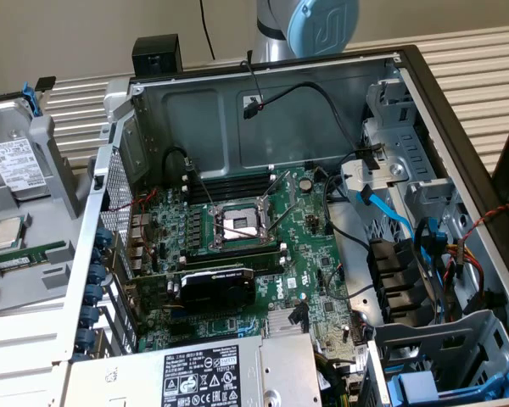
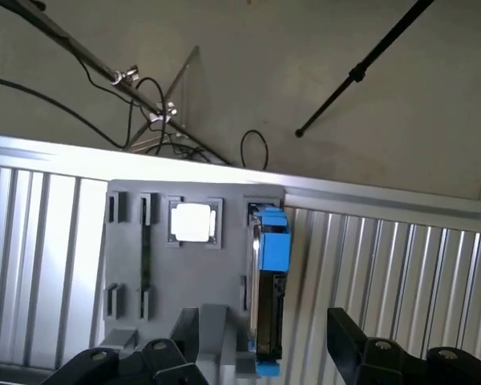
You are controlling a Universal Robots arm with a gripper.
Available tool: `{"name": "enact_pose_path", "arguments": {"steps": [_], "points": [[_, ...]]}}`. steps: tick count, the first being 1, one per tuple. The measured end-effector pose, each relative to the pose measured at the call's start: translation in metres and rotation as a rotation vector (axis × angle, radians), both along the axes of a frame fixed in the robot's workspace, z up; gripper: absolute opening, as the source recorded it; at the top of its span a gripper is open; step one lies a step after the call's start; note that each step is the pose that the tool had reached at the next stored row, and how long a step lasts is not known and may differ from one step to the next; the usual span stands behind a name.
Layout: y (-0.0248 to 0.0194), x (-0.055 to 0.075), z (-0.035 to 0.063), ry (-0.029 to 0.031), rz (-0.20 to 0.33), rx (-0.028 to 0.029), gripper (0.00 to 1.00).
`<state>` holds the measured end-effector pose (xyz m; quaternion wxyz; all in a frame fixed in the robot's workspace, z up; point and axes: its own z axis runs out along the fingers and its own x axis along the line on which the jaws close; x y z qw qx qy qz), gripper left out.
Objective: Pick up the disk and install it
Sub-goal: 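Pick up the disk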
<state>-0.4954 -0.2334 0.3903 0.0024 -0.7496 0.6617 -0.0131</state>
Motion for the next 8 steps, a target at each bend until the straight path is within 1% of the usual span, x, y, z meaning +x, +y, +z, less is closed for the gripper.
{"name": "enact_pose_path", "arguments": {"steps": [2, 3, 5, 8], "points": [[0.0049, -0.004, -0.0004, -0.0001, 0.001, 0.0, 0.74], [0.006, -0.008, -0.0007, -0.0001, 0.001, 0.0, 0.74], [0.0073, -0.017, -0.0017, -0.0001, 0.001, 0.0003, 0.74], [0.0074, -0.03, -0.0032, -0.0001, 0.001, 0.0011, 0.74]]}}
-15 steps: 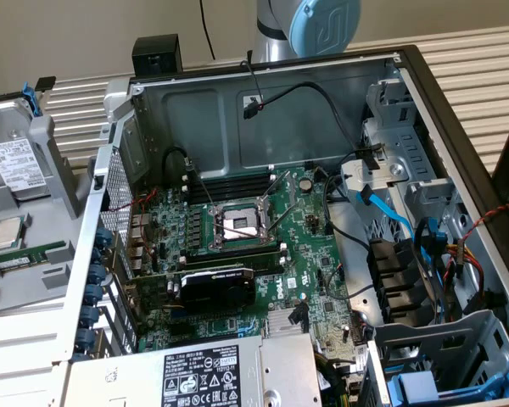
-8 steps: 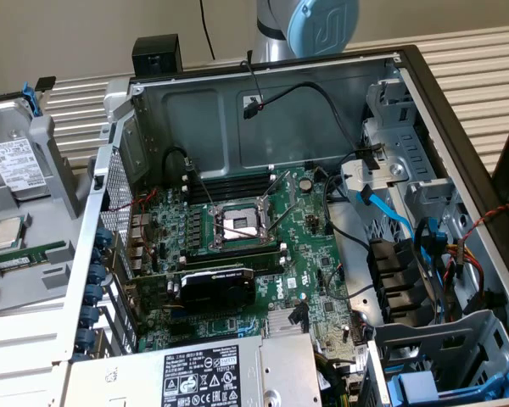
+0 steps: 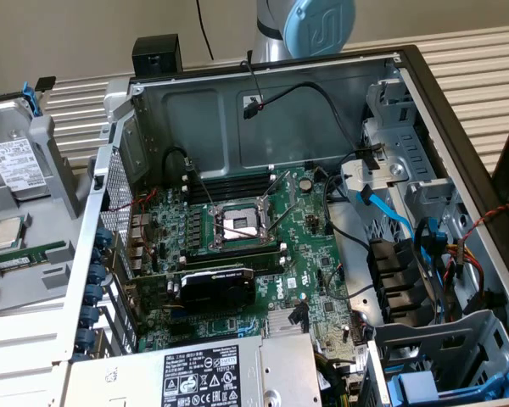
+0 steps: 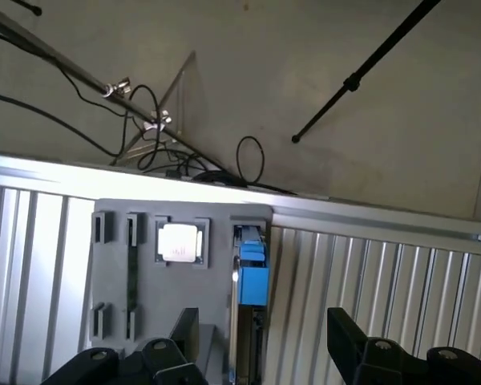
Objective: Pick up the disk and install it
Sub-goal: 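Pick up the disk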
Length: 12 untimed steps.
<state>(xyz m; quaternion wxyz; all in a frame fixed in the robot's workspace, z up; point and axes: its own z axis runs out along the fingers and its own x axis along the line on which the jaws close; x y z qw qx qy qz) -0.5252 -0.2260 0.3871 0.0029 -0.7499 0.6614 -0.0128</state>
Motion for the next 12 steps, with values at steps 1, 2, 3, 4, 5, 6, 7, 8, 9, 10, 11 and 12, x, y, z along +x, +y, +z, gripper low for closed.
{"name": "enact_pose_path", "arguments": {"steps": [1, 2, 3, 4, 5, 6, 7, 8, 9, 10, 11, 12], "points": [[-0.0001, -0.0012, -0.0002, 0.0001, 0.0, 0.0008, 0.74], [-0.0003, -0.0011, -0.0002, 0.0, 0.0, 0.0011, 0.74], [-0.0007, -0.0009, -0.0002, 0.0, 0.0, 0.0014, 0.74], [-0.0007, -0.0007, -0.0003, 0.0, -0.002, 0.0017, 0.74], [-0.0006, -0.0008, -0.0006, 0.0001, -0.005, 0.0018, 0.74], [-0.0006, -0.0007, -0.0009, 0.0, -0.009, 0.0021, 0.74], [-0.0006, -0.0005, -0.0013, -0.0001, -0.013, 0.0025, 0.74], [-0.0007, -0.0005, -0.0015, 0.0, -0.018, 0.0027, 0.74], [-0.0007, -0.0003, -0.0018, 0.0, -0.023, 0.0029, 0.74], [-0.0007, 0.0001, -0.002, 0.0, -0.027, 0.0033, 0.74], [-0.0009, 0.0004, -0.0021, 0.0, -0.028, 0.0037, 0.74], [-0.0012, 0.0004, -0.0022, 0.0, -0.028, 0.0037, 0.74]]}}
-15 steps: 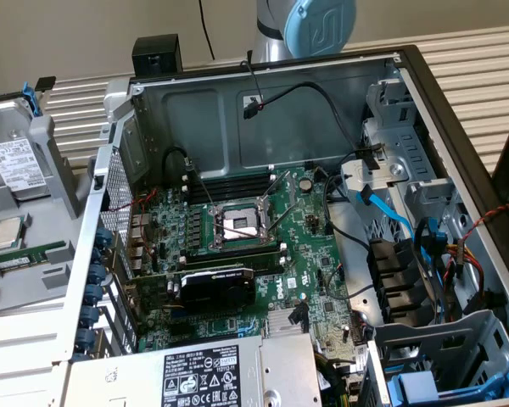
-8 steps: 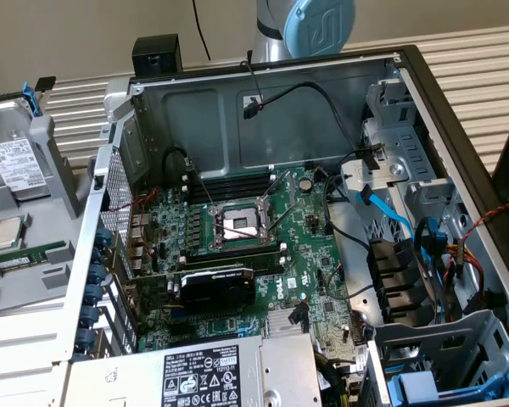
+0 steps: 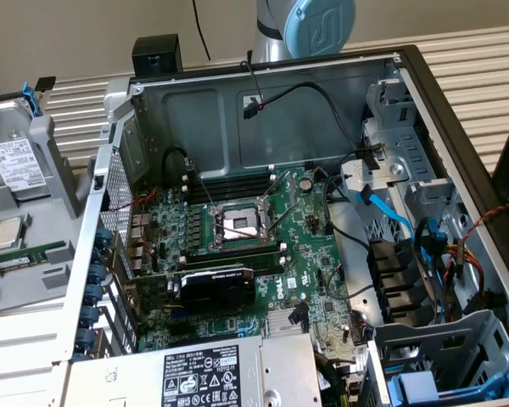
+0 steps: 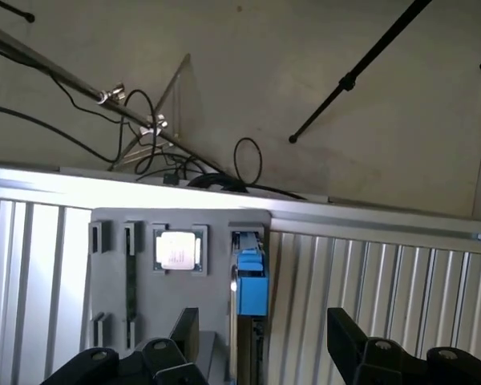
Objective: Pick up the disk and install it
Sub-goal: 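Pick up the disk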
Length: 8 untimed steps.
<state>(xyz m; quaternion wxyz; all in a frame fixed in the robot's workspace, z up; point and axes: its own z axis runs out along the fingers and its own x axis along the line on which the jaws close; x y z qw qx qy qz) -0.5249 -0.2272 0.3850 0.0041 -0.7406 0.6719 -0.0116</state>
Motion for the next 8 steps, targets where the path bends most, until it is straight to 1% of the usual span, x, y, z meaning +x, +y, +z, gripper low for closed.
{"name": "enact_pose_path", "arguments": {"steps": [4, 8], "points": [[-0.0011, 0.0009, -0.0015, 0.0002, -0.008, 0.0001, 0.74], [-0.0023, 0.0014, -0.008, 0.0004, -0.023, 0.0006, 0.74]]}}
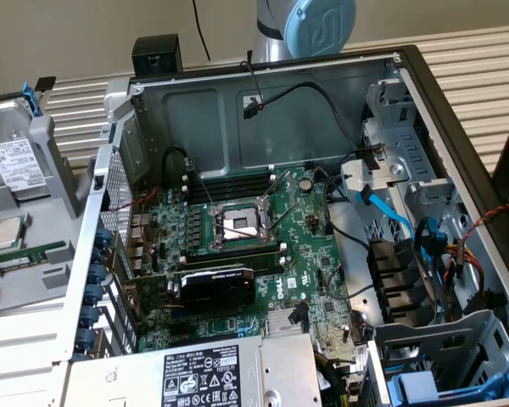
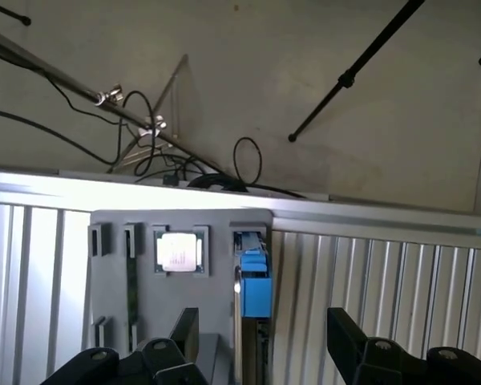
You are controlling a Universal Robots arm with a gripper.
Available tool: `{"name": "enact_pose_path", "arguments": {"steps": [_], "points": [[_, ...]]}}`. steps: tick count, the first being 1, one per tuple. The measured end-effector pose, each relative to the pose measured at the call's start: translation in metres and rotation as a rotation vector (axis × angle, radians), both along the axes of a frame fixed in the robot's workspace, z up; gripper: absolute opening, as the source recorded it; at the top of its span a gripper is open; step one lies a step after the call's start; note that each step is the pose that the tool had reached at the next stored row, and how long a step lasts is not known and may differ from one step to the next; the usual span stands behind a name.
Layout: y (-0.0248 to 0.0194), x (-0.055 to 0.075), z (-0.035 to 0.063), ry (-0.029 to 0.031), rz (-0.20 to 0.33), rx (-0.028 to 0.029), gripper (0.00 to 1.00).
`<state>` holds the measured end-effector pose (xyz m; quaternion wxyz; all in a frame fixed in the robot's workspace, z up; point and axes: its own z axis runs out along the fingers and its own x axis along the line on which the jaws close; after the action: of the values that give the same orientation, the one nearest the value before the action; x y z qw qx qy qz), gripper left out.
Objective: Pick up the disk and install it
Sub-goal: 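Pick up the disk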
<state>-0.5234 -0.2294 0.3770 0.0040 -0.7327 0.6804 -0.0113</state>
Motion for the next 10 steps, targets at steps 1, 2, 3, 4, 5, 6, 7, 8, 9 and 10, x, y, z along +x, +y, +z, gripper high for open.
{"name": "enact_pose_path", "arguments": {"steps": [1, 2, 3, 4, 5, 6, 7, 8, 9, 10], "points": [[-0.0003, 0.0, -0.0019, 0.0, -0.003, 0.0004, 0.74], [-0.0006, 0.001, -0.0036, 0.0, -0.005, 0.0008, 0.74], [-0.0008, 0.001, -0.0054, 0.0002, -0.007, 0.0012, 0.74], [-0.0011, 0.002, -0.0068, 0.0004, -0.008, 0.0013, 0.74], [-0.0011, 0.002, -0.008, 0.0004, -0.009, 0.0013, 0.74], [-0.0013, 0.003, -0.0092, 0.001, -0.011, 0.0014, 0.74], [-0.0014, 0.003, -0.0105, 0.0017, -0.012, 0.0015, 0.74], [-0.0016, 0.004, -0.0117, 0.0035, -0.012, 0.0016, 0.74], [-0.0017, 0.005, -0.013, 0.0052, -0.012, 0.0018, 0.74], [-0.0017, 0.006, -0.0145, 0.0067, -0.012, 0.0021, 0.74]]}}
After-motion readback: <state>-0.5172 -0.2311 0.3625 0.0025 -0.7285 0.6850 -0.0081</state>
